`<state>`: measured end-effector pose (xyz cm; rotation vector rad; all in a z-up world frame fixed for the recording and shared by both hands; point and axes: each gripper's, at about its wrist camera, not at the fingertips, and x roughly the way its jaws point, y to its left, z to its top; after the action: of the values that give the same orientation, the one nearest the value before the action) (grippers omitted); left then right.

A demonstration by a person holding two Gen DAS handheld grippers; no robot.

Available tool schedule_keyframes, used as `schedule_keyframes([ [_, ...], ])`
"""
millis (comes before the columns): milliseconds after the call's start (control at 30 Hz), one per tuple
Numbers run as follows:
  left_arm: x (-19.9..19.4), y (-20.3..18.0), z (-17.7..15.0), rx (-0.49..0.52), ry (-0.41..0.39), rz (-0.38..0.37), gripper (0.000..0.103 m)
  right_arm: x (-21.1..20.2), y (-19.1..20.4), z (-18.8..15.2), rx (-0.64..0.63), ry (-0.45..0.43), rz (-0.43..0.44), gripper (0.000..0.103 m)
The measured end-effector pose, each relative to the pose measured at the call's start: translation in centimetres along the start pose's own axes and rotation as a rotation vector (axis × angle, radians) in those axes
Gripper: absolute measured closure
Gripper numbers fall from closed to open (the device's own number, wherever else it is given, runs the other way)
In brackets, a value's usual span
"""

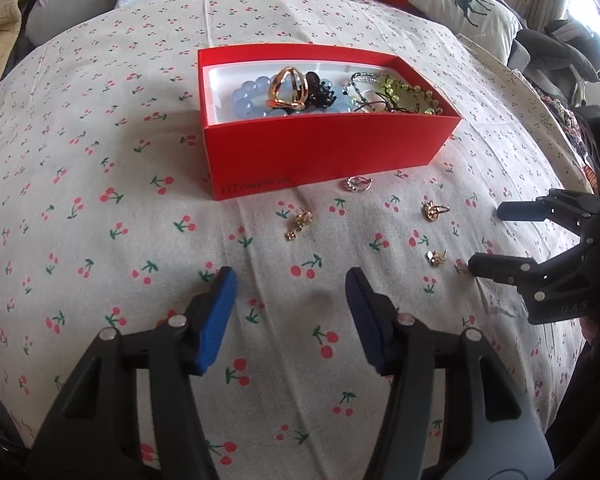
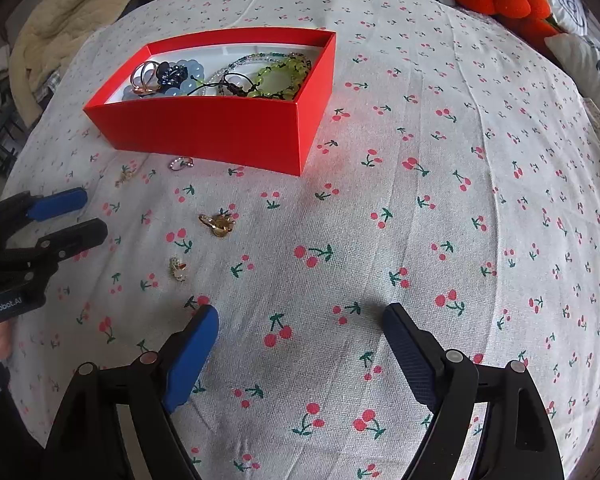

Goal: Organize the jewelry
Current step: 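Withdraw both open tools from the box back toward the earrings, then grasp a small gold earring with the left tool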

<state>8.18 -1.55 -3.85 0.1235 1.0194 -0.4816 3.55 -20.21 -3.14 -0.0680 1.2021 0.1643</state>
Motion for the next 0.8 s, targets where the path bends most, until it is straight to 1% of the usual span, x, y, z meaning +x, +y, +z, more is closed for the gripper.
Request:
schedule_keyframes([
  [33, 0.1, -0.1, 0.1, 0.007, -0.003, 0.000, 0.051, 0.0, 0.0, 0.0, -0.001, -0.001, -0.001, 0.017],
  [167, 0.7, -0.2, 0.6, 0.022, -0.012, 0.001, 0.058, -0.1, 0.0, 0.1, 0.003, -0.007, 0.000, 0.017],
  [233, 0.8, -0.1, 0.9, 0.023, -0.017, -0.010, 0.065, -0.1, 0.1, 0.1, 0.002, -0.008, 0.001, 0.017],
  [333, 1.2, -0.1, 1.4, 0.023, -0.018, -0.031, 0.072, -0.1, 0.2, 0.1, 0.002, -0.006, 0.003, 0.017],
  [467, 1.7, -0.5, 1.8, 0.030, -0.016, -0.025, 0.081, -0.2, 0.3, 0.3, 0.005, -0.004, 0.007, 0.017],
  [533, 1.8, -0.5, 1.9, 0.024, -0.010, -0.022, 0.093, -0.2, 0.3, 0.3, 0.010, -0.003, 0.013, 0.017],
  [600, 1.9, -0.5, 2.0, 0.021, -0.007, -0.015, 0.097, -0.3, 0.4, 0.3, 0.014, -0.003, 0.023, 0.017],
  [800, 1.3, -0.8, 1.8, 0.021, 0.000, -0.003, 0.097, -0.3, 0.7, 0.7, 0.025, -0.003, 0.042, 0.017],
])
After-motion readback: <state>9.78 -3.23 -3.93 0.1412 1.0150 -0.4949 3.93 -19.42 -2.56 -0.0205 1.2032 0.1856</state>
